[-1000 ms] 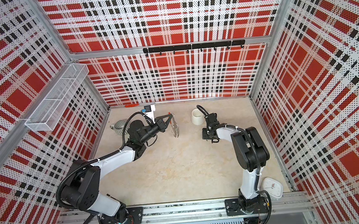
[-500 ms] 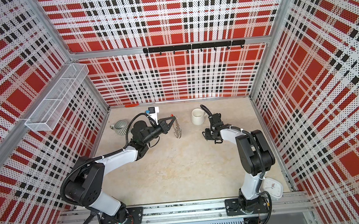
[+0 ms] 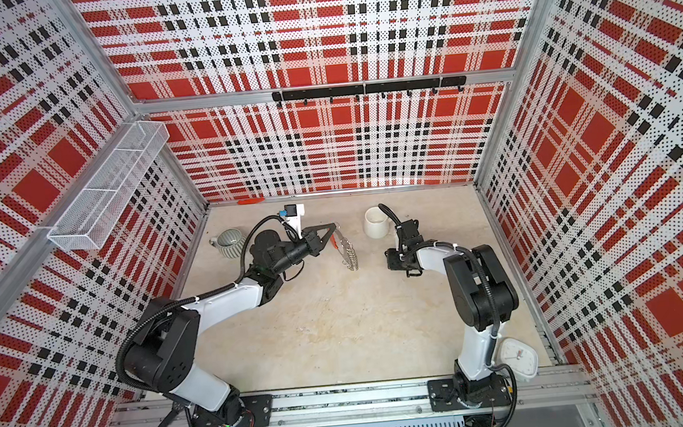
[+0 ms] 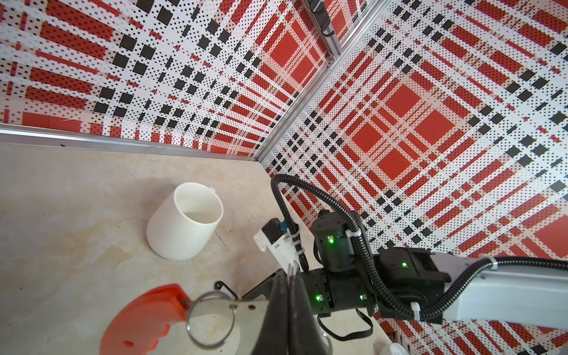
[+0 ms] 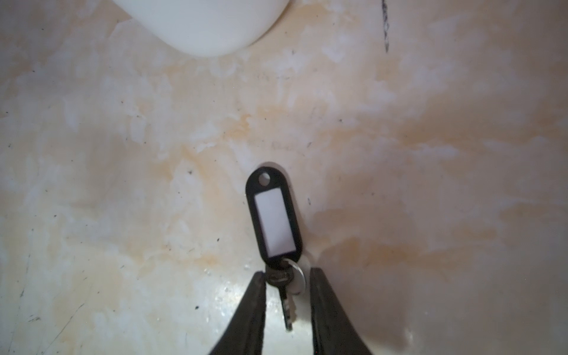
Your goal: Put the keys on the keyring
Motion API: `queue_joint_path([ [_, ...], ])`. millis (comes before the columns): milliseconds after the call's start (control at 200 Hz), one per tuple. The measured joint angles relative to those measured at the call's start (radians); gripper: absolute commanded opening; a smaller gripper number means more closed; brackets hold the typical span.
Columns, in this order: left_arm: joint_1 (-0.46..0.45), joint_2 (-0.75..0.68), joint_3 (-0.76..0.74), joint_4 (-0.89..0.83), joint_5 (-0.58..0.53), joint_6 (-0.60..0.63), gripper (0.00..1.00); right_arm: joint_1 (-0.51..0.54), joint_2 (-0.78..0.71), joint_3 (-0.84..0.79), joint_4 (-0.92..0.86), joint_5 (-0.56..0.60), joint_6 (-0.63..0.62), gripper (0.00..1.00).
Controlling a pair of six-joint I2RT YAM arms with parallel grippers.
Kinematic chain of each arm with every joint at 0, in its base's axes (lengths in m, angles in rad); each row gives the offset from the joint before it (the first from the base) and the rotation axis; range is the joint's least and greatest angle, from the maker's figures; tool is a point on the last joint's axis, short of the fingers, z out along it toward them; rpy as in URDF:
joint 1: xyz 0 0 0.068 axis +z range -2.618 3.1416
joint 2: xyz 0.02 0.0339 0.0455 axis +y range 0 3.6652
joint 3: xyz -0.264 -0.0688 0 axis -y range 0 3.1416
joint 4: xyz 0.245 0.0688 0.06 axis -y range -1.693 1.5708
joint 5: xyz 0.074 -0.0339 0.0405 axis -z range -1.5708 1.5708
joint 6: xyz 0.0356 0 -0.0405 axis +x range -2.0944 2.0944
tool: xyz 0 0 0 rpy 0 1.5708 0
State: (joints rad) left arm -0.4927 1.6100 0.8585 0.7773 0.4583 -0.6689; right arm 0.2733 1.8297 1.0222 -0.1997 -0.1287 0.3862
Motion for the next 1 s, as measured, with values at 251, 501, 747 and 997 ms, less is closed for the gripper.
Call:
queue_joint_path([
  [251,0.0,0.0,0.001,0.0,0.002,0.0,0.0,0.0,0.005,-0.001,0.008,-0.008,-0.004,0.01],
  [501,0.0,0.001,0.002,0.0,0.002,-0.001,0.0,0.0,-0.023,-0.004,0.005,-0.016,-0.006,0.0],
  [747,0.006,0.001,0.002,0.0,-0.002,0.0,0.0,0.019,-0.144,0.022,-0.043,-0.013,-0.026,0.0],
  [997,0.027,-0.001,0.0,0.0,-0.007,0.0,0.0,0.076,-0.225,0.061,-0.05,0.034,-0.059,0.15],
])
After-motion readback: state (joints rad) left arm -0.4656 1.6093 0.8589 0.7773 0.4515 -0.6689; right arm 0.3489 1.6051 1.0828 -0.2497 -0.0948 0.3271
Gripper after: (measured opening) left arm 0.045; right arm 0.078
